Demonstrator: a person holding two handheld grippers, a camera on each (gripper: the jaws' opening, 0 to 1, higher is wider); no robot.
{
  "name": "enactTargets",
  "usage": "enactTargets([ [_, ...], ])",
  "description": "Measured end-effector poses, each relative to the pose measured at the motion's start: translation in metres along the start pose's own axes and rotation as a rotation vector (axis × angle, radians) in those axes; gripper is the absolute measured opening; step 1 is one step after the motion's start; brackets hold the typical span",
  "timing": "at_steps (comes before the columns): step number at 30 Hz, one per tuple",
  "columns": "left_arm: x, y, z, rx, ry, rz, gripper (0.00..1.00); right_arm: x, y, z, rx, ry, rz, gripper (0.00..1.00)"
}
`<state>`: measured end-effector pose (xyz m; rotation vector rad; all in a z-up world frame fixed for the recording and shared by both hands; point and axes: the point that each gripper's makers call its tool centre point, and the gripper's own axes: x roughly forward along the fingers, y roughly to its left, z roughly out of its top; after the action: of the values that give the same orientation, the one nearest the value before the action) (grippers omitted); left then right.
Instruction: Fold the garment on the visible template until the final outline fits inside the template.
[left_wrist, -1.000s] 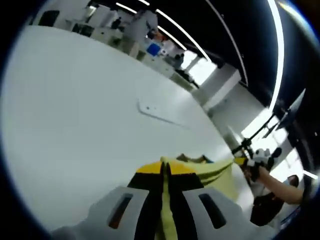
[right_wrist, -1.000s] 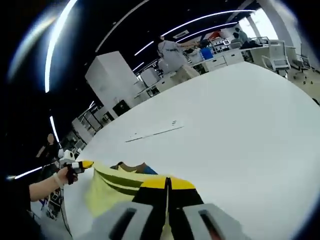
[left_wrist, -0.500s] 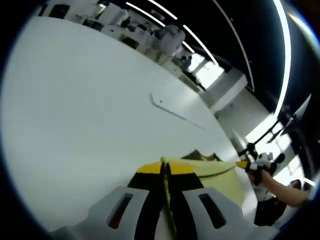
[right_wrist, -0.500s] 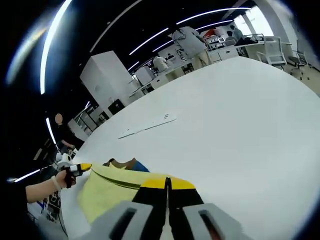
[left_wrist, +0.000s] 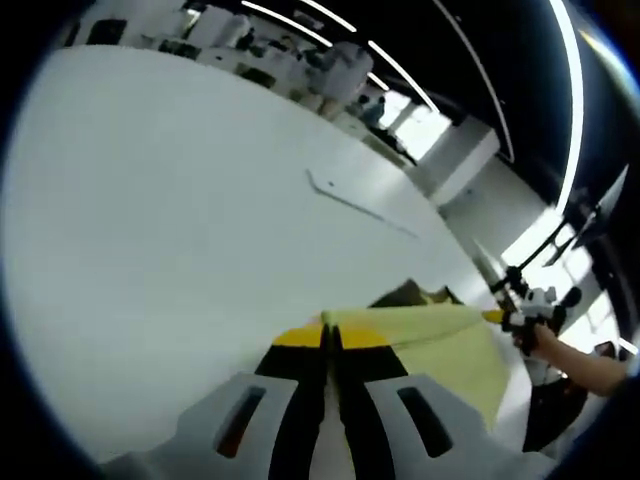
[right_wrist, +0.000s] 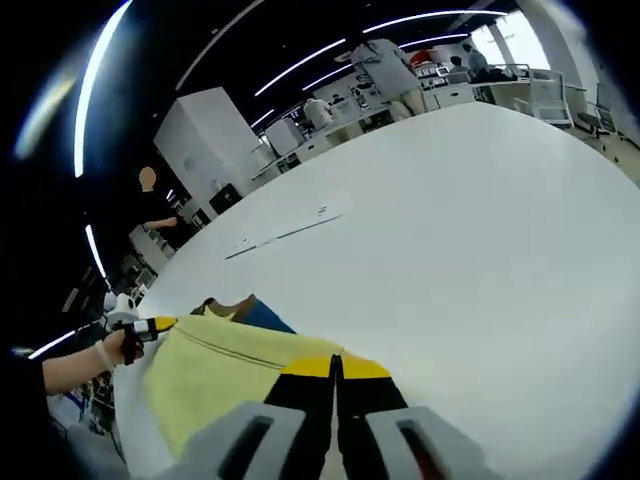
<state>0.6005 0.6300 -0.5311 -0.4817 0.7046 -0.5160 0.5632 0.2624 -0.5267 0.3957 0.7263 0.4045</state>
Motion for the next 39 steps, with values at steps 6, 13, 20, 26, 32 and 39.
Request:
enactTargets([
  [6,-0.001,0.001,0.000,0.014,0.005,0.002,0.00,0.003,-0.002,-0.002,-0.015,0.003,-0.006,0.00],
  [13,0.000,-0.001,0.001,0.065,-0.001,0.003,0.00,0.002,0.000,-0.002,-0.046,0.010,-0.006,0.00],
  [20,0.001,-0.002,0.002,0.155,-0.009,-0.001,0.02,0.002,0.001,-0.001,-0.067,0.007,-0.010,0.00],
  [26,-0.007,-0.005,0.010,0.251,-0.033,0.000,0.11,-0.010,0.011,0.010,-0.149,-0.019,0.014,0.20],
  [32,-0.024,-0.014,0.022,0.359,-0.065,-0.033,0.41,-0.024,0.018,0.015,-0.277,-0.022,0.032,0.46],
  [39,-0.041,-0.028,0.031,0.551,-0.069,-0.072,0.61,-0.033,0.033,0.010,-0.452,0.011,0.073,0.61],
])
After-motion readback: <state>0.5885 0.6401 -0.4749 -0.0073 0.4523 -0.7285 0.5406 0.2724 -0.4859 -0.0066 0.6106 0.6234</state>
